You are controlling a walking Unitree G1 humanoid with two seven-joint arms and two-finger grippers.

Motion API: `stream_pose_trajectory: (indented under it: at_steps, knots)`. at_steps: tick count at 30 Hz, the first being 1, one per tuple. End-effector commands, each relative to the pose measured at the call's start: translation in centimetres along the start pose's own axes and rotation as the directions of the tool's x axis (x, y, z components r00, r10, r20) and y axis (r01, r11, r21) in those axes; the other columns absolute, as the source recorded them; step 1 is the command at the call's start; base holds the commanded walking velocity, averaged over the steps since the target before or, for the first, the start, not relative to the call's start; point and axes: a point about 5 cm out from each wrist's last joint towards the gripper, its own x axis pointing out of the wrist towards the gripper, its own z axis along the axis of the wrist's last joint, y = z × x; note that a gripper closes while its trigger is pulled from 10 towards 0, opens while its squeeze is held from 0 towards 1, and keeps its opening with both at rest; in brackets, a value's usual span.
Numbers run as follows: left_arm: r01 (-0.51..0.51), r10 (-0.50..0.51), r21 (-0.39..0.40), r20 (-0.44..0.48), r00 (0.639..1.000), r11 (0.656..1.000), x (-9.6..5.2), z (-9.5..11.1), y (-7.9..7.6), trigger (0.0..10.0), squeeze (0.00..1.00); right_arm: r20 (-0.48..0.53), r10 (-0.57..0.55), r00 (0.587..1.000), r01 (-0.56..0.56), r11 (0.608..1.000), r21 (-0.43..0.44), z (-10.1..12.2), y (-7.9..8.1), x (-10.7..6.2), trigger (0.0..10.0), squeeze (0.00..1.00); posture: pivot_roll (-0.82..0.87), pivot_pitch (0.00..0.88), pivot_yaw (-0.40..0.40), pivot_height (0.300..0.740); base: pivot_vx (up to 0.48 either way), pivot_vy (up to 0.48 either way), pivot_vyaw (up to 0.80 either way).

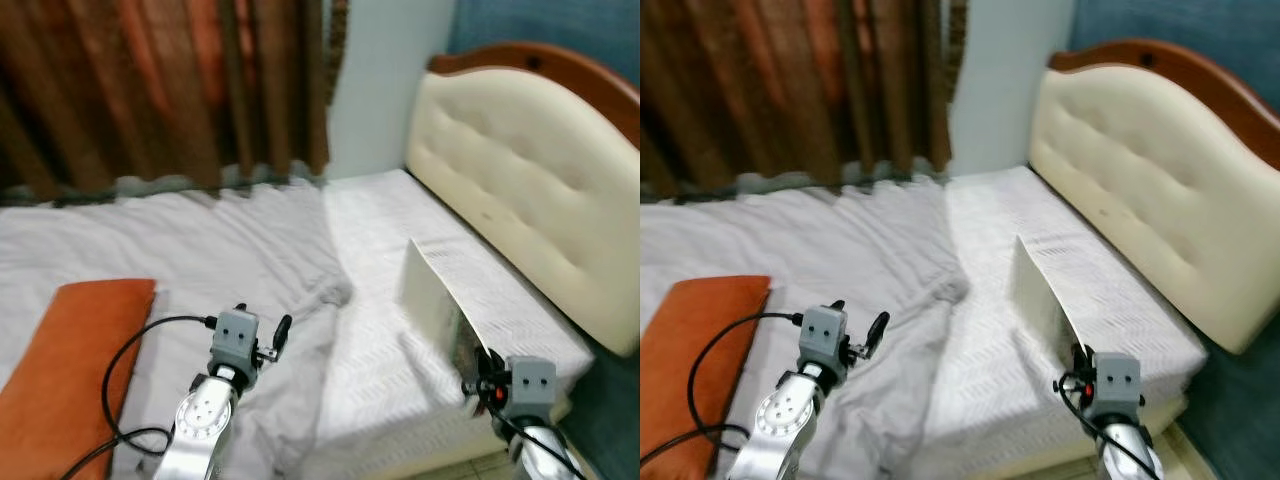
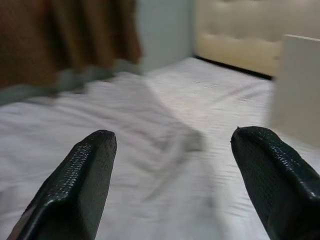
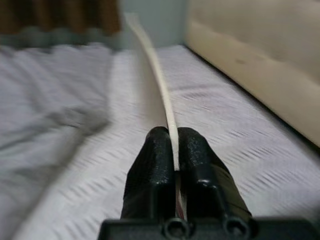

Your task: Clean up the room

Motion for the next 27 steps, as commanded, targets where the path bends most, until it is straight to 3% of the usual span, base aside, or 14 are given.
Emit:
stream_pose_trajectory:
  at_steps: [1,4,7,10,11,12,13,27]
  knots:
    - [-0.015,0.015,0.032,-0.009,1.0,0.999,-0.3,-0.1,0.8,10.0,0.0,0.065,0.038,0.997,-0.039,0.999,0.021,1.4,1.1,1.0,0.0,0.0,-0.03,0.0,-0.04,0.74,0.405,-0.251,0.7]
    - [-0.011,0.011,0.019,-0.013,1.0,1.0,-0.2,-0.2,0.7,10.0,0.0,0.058,0.044,0.997,-0.045,0.999,0.014,1.3,1.2,1.0,0.0,0.0,-0.03,0.0,-0.041,0.74,0.392,-0.269,0.69]
    - [0.007,-0.006,0.07,-0.02,1.0,0.997,0.3,0.0,0.2,10.0,0.0,0.052,0.05,0.997,-0.05,0.999,0.012,1.2,1.3,1.0,0.0,0.0,-0.03,0.0,-0.039,0.74,0.0,0.0,0.61]
    - [0.011,-0.01,0.067,-0.013,1.0,0.998,0.4,0.1,0.2,10.0,0.0,0.052,0.047,0.998,-0.048,0.999,0.012,1.1,1.2,1.0,0.0,0.0,-0.03,0.0,-0.034,0.74,0.0,-0.32,0.59]
    - [0.014,-0.013,0.067,-0.014,1.0,0.998,0.4,0.1,0.1,10.0,0.0,0.044,0.027,0.999,-0.028,0.999,0.018,1.0,0.9,1.1,0.4,0.0,-0.04,0.0,-0.031,0.74,0.0,-0.469,0.0]
    - [0.018,-0.017,0.069,-0.016,1.0,0.997,0.4,0.1,0.1,10.0,0.0,0.043,0.025,0.999,-0.026,0.999,0.019,1.0,0.9,1.1,1.8,0.0,-0.04,0.0,-0.031,0.74,0.0,-0.461,0.0]
    - [0.021,-0.02,0.068,-0.016,1.0,0.997,0.4,0.1,0.0,10.0,0.0,0.044,0.027,0.999,-0.028,0.999,0.019,1.0,0.9,1.1,0.0,0.0,-0.04,0.0,-0.031,0.74,0.0,-0.458,0.0]
    - [0.045,-0.044,0.057,-0.022,0.999,0.997,0.2,-0.3,-0.6,10.0,0.0,0.039,0.06,0.997,-0.061,0.998,0.003,0.7,0.9,0.8,0.0,0.0,-0.04,0.0,-0.042,0.74,0.0,-0.454,0.0]
